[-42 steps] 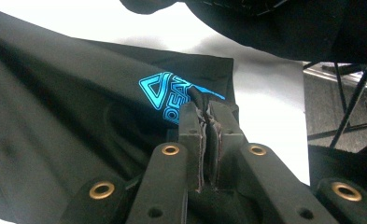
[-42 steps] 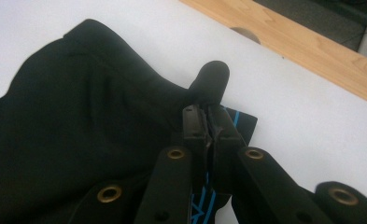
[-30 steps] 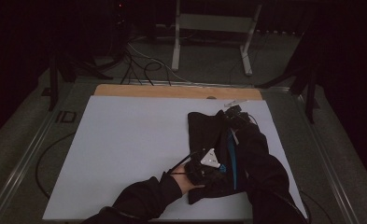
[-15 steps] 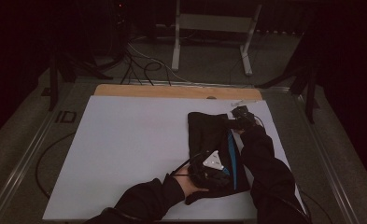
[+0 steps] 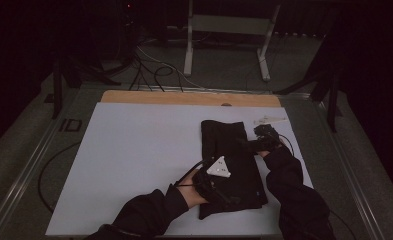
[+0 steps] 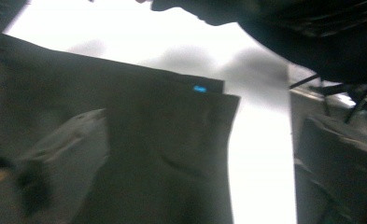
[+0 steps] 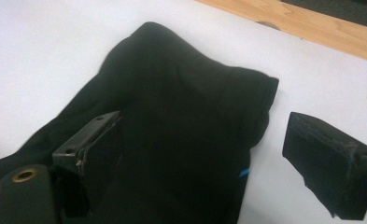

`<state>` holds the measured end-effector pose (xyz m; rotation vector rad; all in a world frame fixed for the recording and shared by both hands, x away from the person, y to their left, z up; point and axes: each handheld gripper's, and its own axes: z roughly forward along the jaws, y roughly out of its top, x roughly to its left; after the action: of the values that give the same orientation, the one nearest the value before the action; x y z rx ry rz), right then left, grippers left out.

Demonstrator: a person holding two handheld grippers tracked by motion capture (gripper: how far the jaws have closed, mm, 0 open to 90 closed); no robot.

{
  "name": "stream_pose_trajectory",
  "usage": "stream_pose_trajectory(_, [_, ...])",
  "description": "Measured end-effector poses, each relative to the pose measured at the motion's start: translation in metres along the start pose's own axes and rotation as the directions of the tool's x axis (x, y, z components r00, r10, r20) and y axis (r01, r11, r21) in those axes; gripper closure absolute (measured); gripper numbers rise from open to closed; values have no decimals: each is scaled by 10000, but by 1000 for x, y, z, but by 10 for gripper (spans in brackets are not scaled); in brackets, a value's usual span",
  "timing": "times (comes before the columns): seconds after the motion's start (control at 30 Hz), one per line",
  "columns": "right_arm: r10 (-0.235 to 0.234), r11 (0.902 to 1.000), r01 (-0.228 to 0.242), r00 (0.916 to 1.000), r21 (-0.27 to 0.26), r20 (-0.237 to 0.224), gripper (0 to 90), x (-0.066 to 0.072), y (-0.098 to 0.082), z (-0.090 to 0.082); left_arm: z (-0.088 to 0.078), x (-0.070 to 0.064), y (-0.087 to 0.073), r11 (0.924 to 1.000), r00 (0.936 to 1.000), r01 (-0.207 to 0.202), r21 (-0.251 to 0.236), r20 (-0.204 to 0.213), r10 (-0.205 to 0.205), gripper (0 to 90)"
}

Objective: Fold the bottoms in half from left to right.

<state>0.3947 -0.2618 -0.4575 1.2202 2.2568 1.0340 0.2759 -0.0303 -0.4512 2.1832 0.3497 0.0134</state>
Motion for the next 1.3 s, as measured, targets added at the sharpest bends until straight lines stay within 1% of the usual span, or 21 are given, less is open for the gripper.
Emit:
stream_pose_trajectory(0.07, [32, 9999, -34, 9999, -143, -139, 109, 6, -7, -11, -7, 3, -5, 9997, 10000, 8, -226, 7, -7, 1])
stream_pose_trajectory(0.17, [78, 9999, -83, 9994, -126, -337, 102, 12, -17, -20, -11, 6, -10, 9996, 9999, 152, -254, 21, -152, 0])
stream_pose_trajectory(0.3, [-30, 10000, 29, 9994, -35, -333, 102, 18, -28, -28, -23, 13, -22, 9985, 9990, 410, -371, -179, -417, 0])
stream_pose_trajectory(0.37, [37, 9999, -34, 9995, 94, -325, 102, 24, -37, -36, -36, 20, -31, 9964, 9975, 603, -602, -337, -624, 0])
stream_pose_trajectory(0.43, [-4, 9999, 10, 9993, 149, -366, 102, 25, -41, -39, -36, 20, -31, 9964, 9975, 603, -602, -337, -624, 0])
stream_pose_trajectory(0.47, [7, 9999, -2, 9995, 135, -327, 114, 28, -47, -45, -44, 24, -38, 9950, 9959, 673, -741, -561, -715, 0])
stream_pose_trajectory(0.63, [473, 9985, -462, 9982, 301, -360, 149, 32, -57, -56, -63, 32, -54, 9906, 9901, 995, -943, -897, -1080, 0])
stream_pose_trajectory(0.7, [561, 9981, -546, 9968, 276, -570, 157, 36, -64, -62, -71, 34, -60, 9885, 9872, 1104, -1034, -1034, -1211, 0])
stream_pose_trajectory(0.73, [413, 9988, -397, 9975, 300, -567, 176, 38, -67, -64, -75, 35, -63, 9878, 9857, 1151, -1049, -1113, -1267, 0])
stream_pose_trajectory(0.8, [460, 9977, -440, 9982, 517, -372, 237, 42, -74, -67, -82, 36, -70, 9864, 9827, 1246, -1073, -1239, -1376, 0])
stream_pose_trajectory(0.83, [385, 9968, -364, 9988, 714, -289, 298, 44, -80, -69, -85, 37, -74, 9864, 9812, 1262, -1056, -1329, -1398, 0])
stream_pose_trajectory(0.87, [385, 9968, -364, 9988, 714, -289, 298, 44, -80, -69, -88, 37, -78, 9859, 9797, 1300, -1057, -1394, -1441, 0])
stream_pose_trajectory(0.9, [738, 9941, -697, 9962, 825, -466, 386, 42, -85, -70, -90, 38, -81, 9856, 9780, 1341, -1026, -1465, -1483, 0])
stream_pose_trajectory(0.93, [738, 9941, -697, 9962, 825, -466, 386, 42, -85, -70, -92, 40, -85, 9854, 9765, 1388, -989, -1520, -1528, 0])
stream_pose_trajectory(0.97, [1051, 9889, -971, 9921, 1121, -681, 421, 41, -90, -70, -94, 41, -88, 9841, 9745, 1467, -1003, -1559, -1611, 0])
stream_pose_trajectory(1.0, [1051, 9889, -971, 9921, 1121, -681, 421, 41, -90, -70, -96, 41, -92, 9827, 9733, 1515, -1064, -1572, -1671, 0])
stream_pose_trajectory(1.03, [1043, 9872, -959, 9926, 1274, -615, 470, 42, -92, -70, -98, 42, -95, 9813, 9716, 1568, -1113, -1610, -1735, 0])
stream_pose_trajectory(1.1, [1267, 9814, -1144, 9892, 1539, -733, 506, 42, -97, -70, -102, 44, -101, 9794, 9678, 1648, -1168, -1726, -1834, 0])
stream_pose_trajectory(1.17, [1209, 9784, -1105, 9914, 1750, -502, 557, 41, -101, -70, -106, 46, -107, 9772, 9656, 1698, -1276, -1766, -1908, 0])
stream_pose_trajectory(1.23, [1546, 9761, -1414, 9855, 1647, -701, 578, 38, -102, -70, -110, 49, -112, 9730, 9623, 1790, -1456, -1801, -2039, 0])
stream_pose_trajectory(1.3, [1608, 9745, -1485, 9851, 1684, -616, 603, 37, -102, -68, -111, 51, -115, 9697, 9595, 1870, -1571, -1827, -2146, 0])
